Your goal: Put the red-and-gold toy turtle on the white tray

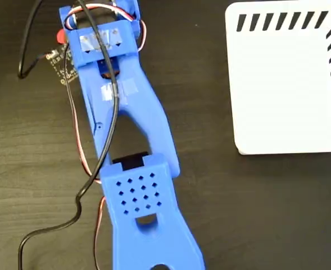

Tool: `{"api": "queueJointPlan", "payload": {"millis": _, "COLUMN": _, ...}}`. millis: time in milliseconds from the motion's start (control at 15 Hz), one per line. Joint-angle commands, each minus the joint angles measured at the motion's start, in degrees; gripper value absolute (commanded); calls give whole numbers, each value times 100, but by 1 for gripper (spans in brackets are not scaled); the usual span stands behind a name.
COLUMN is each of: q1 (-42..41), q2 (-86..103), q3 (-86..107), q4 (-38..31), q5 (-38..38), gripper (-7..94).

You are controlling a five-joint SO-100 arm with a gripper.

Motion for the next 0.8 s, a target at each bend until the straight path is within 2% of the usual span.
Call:
{"api": "queueJointPlan", "payload": {"millis": 0, "q1": -70, "q2": 255, "q3": -149, "q4": 18, "q5": 18, "gripper": 25}}
{"api": "queueJointPlan", "payload": {"millis": 333, "q1": 0, "q2": 272, "q3": -88, "q4": -79, "q5": 26, "gripper": 2}}
{"api": "queueJointPlan", "payload": {"millis": 733, "q1": 9, "q2": 369, "q3": -62, "q4": -114, "q5": 70, "gripper": 0}}
